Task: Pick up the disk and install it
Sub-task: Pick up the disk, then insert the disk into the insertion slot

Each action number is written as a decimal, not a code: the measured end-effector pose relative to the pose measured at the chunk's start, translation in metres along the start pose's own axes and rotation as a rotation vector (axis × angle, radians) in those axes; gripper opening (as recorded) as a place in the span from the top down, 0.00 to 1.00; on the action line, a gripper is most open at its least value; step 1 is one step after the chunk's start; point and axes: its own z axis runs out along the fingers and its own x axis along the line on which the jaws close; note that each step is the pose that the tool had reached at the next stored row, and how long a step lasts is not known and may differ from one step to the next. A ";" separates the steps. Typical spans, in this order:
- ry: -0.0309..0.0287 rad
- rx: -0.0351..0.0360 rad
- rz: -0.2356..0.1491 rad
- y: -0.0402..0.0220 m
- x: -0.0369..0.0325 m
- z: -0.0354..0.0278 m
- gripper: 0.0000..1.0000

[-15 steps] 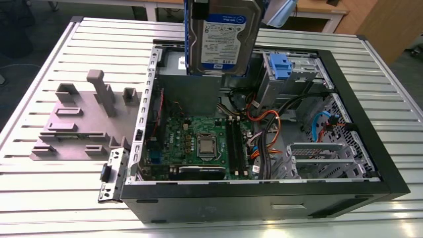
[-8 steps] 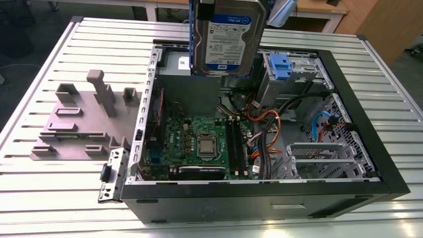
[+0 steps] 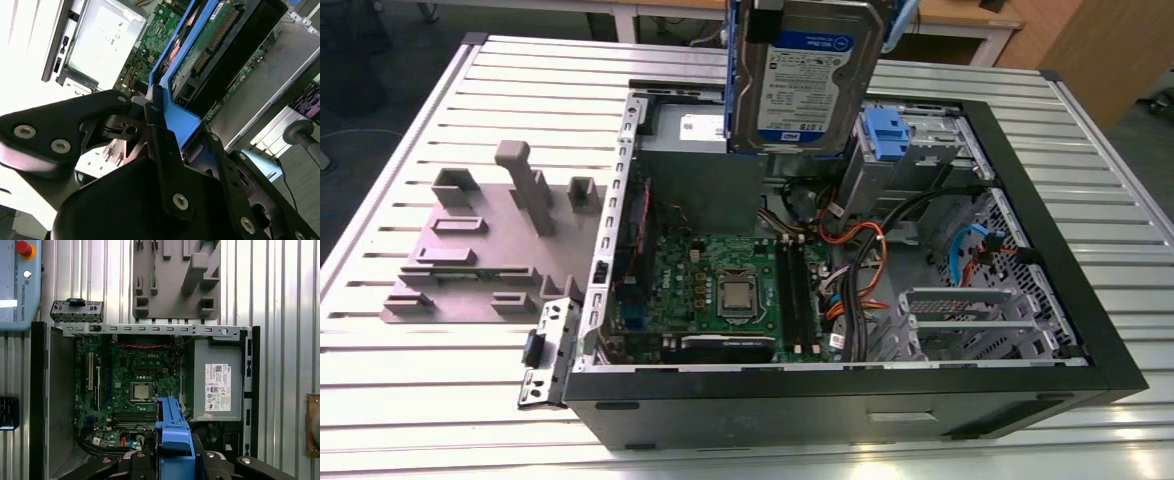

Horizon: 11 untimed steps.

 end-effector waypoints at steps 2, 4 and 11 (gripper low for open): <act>0.0000 0.0000 0.000 -0.0008 0.0001 0.0000 0.64; 0.0000 0.0000 0.000 -0.0017 0.0000 0.0000 0.64; -0.0001 0.0000 0.000 -0.0018 0.0016 0.0000 0.64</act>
